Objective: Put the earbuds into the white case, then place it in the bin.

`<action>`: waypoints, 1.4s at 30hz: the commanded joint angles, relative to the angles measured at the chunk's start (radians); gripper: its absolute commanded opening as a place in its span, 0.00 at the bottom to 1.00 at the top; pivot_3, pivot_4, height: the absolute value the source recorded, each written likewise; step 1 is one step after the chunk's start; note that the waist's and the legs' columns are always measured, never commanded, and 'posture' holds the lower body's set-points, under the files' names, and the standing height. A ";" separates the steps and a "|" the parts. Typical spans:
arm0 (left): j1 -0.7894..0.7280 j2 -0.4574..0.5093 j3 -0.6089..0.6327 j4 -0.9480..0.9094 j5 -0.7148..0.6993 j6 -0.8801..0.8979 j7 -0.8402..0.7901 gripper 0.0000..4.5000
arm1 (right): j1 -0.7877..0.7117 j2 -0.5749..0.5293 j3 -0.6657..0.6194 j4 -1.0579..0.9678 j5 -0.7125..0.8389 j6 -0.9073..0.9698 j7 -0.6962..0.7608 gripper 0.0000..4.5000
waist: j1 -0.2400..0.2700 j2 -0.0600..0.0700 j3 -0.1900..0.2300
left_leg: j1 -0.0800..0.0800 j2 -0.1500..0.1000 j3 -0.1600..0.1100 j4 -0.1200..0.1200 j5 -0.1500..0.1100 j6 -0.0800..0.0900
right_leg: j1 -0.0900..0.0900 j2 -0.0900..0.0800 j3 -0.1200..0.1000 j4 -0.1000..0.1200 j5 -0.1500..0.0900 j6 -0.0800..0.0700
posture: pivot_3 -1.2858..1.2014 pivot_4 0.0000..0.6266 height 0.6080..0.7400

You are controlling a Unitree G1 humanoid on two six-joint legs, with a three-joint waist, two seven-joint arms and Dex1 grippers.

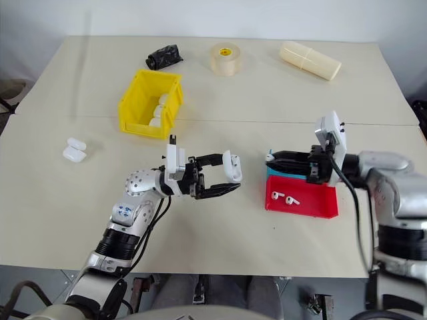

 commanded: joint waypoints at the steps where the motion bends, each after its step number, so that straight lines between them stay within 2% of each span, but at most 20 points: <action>1: -0.025 -0.009 0.002 -0.014 -0.023 0.006 -0.014 0.62 | 0.041 0.125 -0.110 -0.158 0.195 0.050 -0.170 0.16 | 0.000 0.000 0.000 | 0.000 0.000 0.000 0.000 0.000 0.000 | 0.000 0.000 0.000 0.000 0.000 0.000 | 0.52 0.24 1.00; 5: -0.041 -0.016 0.015 -0.012 -0.037 0.029 -0.011 0.62 | 0.116 0.270 -0.125 -0.270 0.354 0.052 -0.329 0.16 | 0.002 0.000 0.000 | 0.000 -0.001 0.000 0.000 0.000 0.000 | 0.000 0.000 0.000 0.000 0.000 0.000 | 0.52 0.24 1.00; 12: -0.058 -0.033 0.038 -0.018 -0.071 0.071 0.004 0.62 | 0.197 0.330 -0.091 -0.342 0.479 -0.003 -0.467 0.16 | -0.001 0.000 0.000 | 0.000 -0.002 0.001 0.000 0.000 0.000 | -0.001 0.000 0.001 0.001 0.000 0.000 | 0.52 0.24 1.00; 34: -0.074 -0.065 0.057 -0.054 -0.133 0.128 -0.003 0.62 | 0.322 0.302 0.076 -0.327 0.426 -0.210 -0.501 0.16 | -0.001 0.000 0.000 | 0.000 -0.002 0.004 0.000 0.000 0.000 | -0.003 0.001 0.004 0.003 0.000 0.000 | 0.52 0.24 1.00; 42: -0.079 -0.084 0.079 -0.072 -0.173 0.136 -0.026 0.62 | 0.359 0.259 0.110 -0.298 0.422 -0.208 -0.513 0.16 | -0.001 0.000 0.000 | 0.000 -0.002 0.004 0.000 0.000 0.000 | -0.003 0.001 0.004 0.003 0.000 0.000 | 0.52 0.24 1.00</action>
